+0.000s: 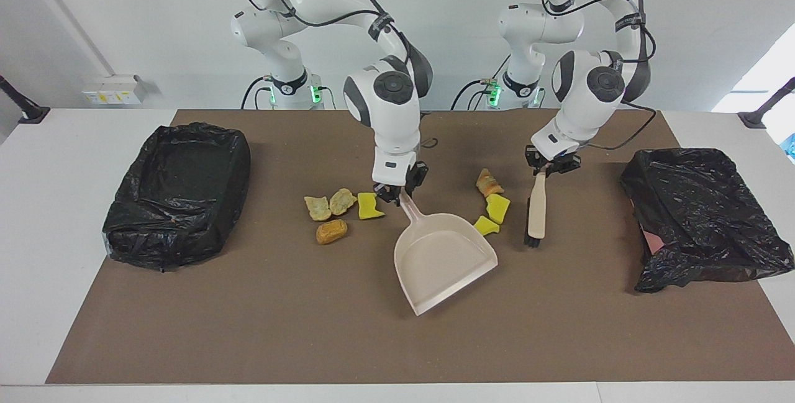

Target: Sweep and dump trash in bin

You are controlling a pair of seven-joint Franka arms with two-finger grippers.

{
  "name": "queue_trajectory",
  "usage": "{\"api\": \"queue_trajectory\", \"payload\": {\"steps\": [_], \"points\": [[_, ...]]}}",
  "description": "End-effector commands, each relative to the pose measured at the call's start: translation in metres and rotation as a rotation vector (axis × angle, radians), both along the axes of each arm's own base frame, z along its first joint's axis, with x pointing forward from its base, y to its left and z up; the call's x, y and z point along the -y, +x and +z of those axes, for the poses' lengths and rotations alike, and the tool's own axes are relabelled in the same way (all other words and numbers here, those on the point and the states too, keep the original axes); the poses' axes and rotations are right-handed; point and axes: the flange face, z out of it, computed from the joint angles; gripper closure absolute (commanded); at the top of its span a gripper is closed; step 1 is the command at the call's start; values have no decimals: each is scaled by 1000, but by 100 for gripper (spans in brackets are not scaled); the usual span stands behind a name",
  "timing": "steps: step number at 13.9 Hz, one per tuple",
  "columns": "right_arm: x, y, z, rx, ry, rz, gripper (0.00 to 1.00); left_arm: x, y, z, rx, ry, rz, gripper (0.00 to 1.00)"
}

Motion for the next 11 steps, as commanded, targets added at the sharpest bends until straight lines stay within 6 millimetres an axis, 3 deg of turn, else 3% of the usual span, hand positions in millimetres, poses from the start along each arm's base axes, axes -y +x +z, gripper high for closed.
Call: {"api": "queue_trajectory", "payload": {"steps": [1, 4, 6, 11], "points": [[47, -16, 33, -65, -16, 235, 100, -1, -7, 4, -14, 7, 101, 100], [56, -29, 22, -90, -64, 500, 100, -2, -17, -1, -18, 9, 103, 100], [49, -35, 16, -104, -94, 618, 100, -1, -21, -6, -28, 12, 100, 100], [4, -68, -28, -110, -144, 710, 100, 11, -23, -17, -34, 15, 82, 100]]}}
